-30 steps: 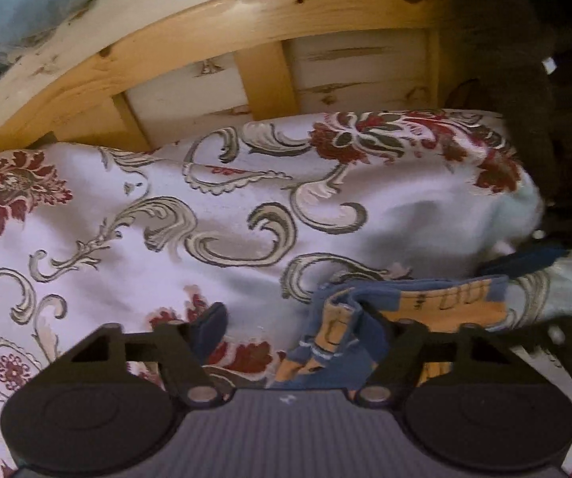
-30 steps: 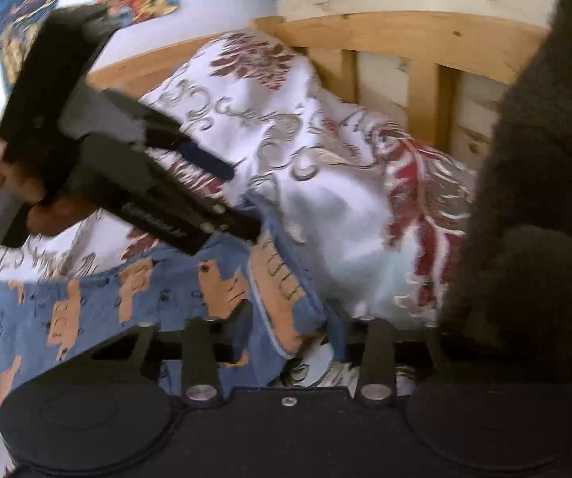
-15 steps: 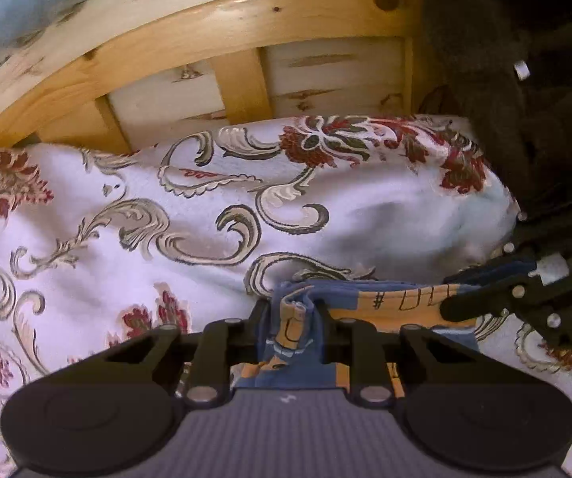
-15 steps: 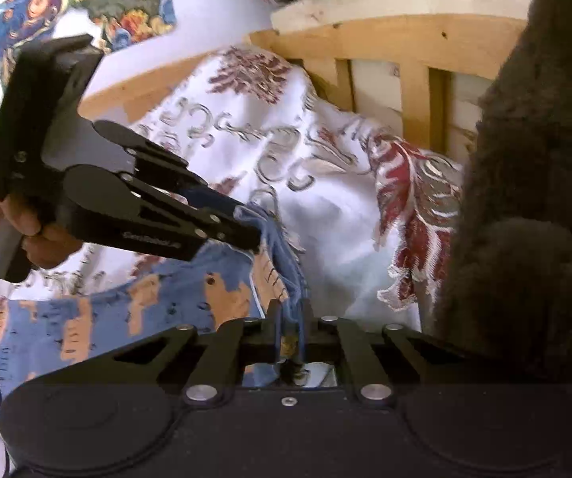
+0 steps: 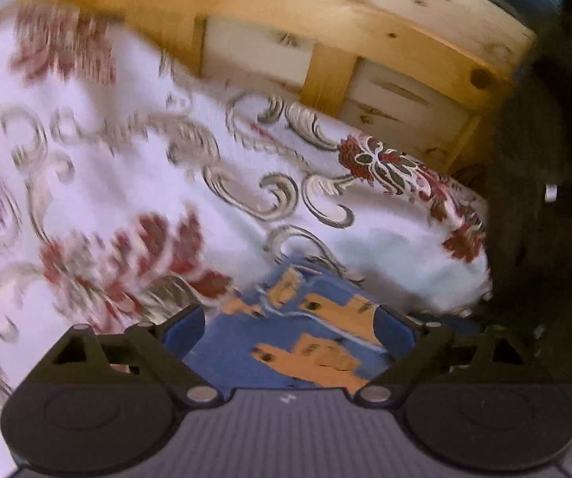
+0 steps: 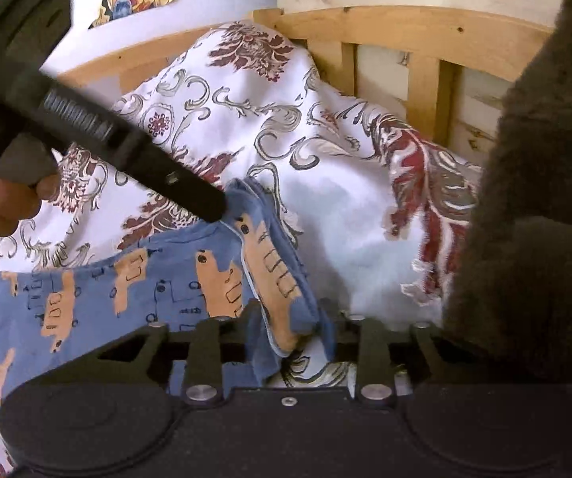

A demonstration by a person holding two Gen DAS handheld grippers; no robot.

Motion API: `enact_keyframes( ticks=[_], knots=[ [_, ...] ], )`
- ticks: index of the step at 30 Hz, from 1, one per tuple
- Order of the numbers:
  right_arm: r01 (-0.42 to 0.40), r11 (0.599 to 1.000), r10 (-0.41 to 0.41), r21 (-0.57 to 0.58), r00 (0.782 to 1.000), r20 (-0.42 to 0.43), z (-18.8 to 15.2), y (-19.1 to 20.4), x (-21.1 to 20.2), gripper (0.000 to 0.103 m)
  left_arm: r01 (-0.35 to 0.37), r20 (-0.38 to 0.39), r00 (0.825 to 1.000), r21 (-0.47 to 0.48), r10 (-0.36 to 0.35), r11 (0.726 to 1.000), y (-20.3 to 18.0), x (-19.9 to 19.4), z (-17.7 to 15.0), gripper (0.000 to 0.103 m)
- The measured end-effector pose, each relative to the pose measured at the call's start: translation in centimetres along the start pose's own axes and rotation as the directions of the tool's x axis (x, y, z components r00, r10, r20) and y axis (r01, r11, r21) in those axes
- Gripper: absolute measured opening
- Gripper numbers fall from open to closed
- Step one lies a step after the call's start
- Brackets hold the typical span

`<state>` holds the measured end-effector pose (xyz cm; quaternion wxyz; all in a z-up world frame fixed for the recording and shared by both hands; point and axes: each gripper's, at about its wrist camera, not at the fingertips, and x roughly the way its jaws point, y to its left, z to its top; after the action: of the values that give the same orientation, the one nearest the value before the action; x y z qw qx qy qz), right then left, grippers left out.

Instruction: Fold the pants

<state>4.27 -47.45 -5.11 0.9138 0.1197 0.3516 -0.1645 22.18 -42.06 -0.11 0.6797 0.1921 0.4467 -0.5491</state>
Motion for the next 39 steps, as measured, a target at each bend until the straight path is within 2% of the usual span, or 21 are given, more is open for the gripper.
enact_keyframes(
  ticks=[3, 4, 5, 7, 10, 16, 20, 21, 24, 31, 32, 33, 36, 39],
  knots=[
    [0.001, 1.000, -0.001, 0.009, 1.000, -0.007, -0.1, 0.0, 0.4, 0.034, 0.044, -0.036, 0.998, -0.157, -0.050, 0.987, 0.5, 1.1, 0.7, 0.096],
    [0.002, 1.000, -0.002, 0.018, 1.000, -0.003, -0.2, -0.2, 0.4, 0.026, 0.049, -0.050, 0.997, -0.211, -0.061, 0.976, 0.7, 1.4, 0.9, 0.096],
    [0.009, 1.000, -0.009, 0.028, 1.000, -0.001, -0.2, -0.3, 0.3, 0.014, 0.054, -0.065, 0.995, -0.269, -0.074, 0.962, 0.9, 1.7, 1.2, 0.095],
    [-0.001, 0.999, 0.000, 0.049, 1.000, 0.010, -0.2, -0.8, 0.1, 0.011, 0.059, -0.080, 0.992, -0.367, -0.095, 0.928, 1.1, 2.0, 1.6, 0.092],
    [-0.009, 1.000, 0.008, 0.024, 0.999, 0.036, -0.1, -0.4, -0.5, 0.008, 0.034, -0.114, 0.989, -0.434, -0.092, 0.900, 1.0, 2.2, 2.0, 0.085],
    [-0.030, 0.996, 0.036, -0.089, 0.997, 0.064, -0.1, 1.3, -1.7, 0.008, -0.045, -0.156, 0.987, -0.433, -0.026, 0.900, -0.2, 2.3, 2.3, 0.073],
    [-0.039, 0.983, 0.053, -0.181, 0.996, 0.075, -0.1, 2.9, -2.1, 0.007, -0.130, -0.226, 0.974, -0.427, 0.034, 0.895, -0.6, 3.2, 3.1, 0.053],
    [-0.041, 0.979, 0.058, -0.200, 0.995, 0.077, -0.2, 3.3, -2.2, 0.007, -0.150, -0.239, 0.970, -0.426, 0.049, 0.892, -0.6, 3.3, 3.2, 0.051],
    [-0.039, 0.966, 0.062, -0.256, 0.995, 0.081, -0.3, 4.2, -2.4, 0.007, -0.186, -0.256, 0.963, -0.422, 0.081, 0.887, -0.8, 3.4, 3.4, 0.050],
    [-0.011, 0.915, 0.052, -0.402, 0.994, 0.093, -1.0, 6.8, -2.7, 0.007, -0.213, -0.261, 0.959, -0.422, 0.107, 0.881, -0.5, 2.2, 3.6, 0.053],
    [-0.004, 0.905, 0.049, -0.426, 0.994, 0.094, -1.0, 7.3, -2.8, 0.007, -0.232, -0.268, 0.955, -0.412, 0.126, 0.881, -0.5, 2.0, 3.5, 0.042],
    [0.005, 0.893, 0.044, -0.450, 0.994, 0.097, -1.1, 7.7, -2.9, 0.007, -0.252, -0.276, 0.950, -0.403, 0.146, 0.880, -0.4, 1.8, 3.3, 0.021],
    [0.015, 0.873, 0.042, -0.487, 0.994, 0.105, -1.2, 8.7, -3.2, 0.007, -0.260, -0.278, 0.949, -0.412, 0.152, 0.873, 0.2, 0.8, 2.4, 0.012],
    [0.001, 0.859, 0.062, -0.512, 0.993, 0.104, -1.3, 9.7, -3.7, 0.007, -0.240, -0.255, 0.957, -0.435, 0.137, 0.868, 0.9, -0.8, 1.1, 0.011]
  ],
)
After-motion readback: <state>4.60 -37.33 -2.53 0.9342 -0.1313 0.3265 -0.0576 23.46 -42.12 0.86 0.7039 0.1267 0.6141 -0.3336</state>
